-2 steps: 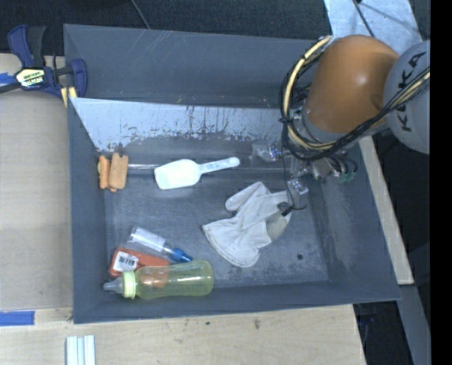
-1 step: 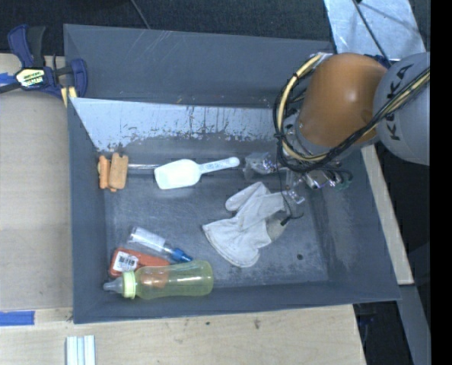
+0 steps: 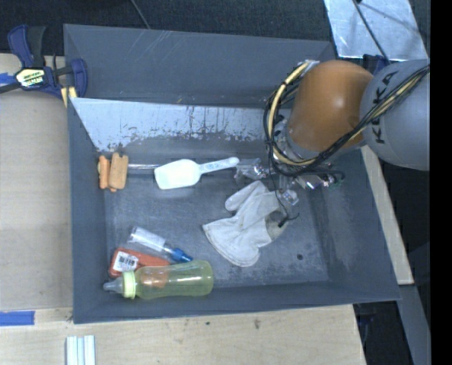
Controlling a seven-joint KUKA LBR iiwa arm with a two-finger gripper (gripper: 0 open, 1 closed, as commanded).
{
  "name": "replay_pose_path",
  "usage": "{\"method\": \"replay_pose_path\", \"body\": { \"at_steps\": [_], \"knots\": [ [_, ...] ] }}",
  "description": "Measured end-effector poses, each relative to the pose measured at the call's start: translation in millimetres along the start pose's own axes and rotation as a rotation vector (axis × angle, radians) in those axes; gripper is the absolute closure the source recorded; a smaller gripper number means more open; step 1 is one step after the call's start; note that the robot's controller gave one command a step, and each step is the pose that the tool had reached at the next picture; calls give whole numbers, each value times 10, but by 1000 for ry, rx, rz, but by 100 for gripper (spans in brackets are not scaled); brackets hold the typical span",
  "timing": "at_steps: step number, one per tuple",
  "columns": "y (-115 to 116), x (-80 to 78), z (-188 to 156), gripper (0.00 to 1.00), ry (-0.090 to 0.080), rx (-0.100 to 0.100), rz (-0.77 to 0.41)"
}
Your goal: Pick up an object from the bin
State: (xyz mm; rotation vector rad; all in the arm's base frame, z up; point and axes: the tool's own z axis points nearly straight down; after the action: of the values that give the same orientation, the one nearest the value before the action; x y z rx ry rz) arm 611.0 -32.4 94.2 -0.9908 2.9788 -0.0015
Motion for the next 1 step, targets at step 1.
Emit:
{"method": "replay_pose_path", "body": {
  "at_steps": [1],
  "knots": [
    [-4, -121, 194, 100, 2, 4, -91]
  ]
}}
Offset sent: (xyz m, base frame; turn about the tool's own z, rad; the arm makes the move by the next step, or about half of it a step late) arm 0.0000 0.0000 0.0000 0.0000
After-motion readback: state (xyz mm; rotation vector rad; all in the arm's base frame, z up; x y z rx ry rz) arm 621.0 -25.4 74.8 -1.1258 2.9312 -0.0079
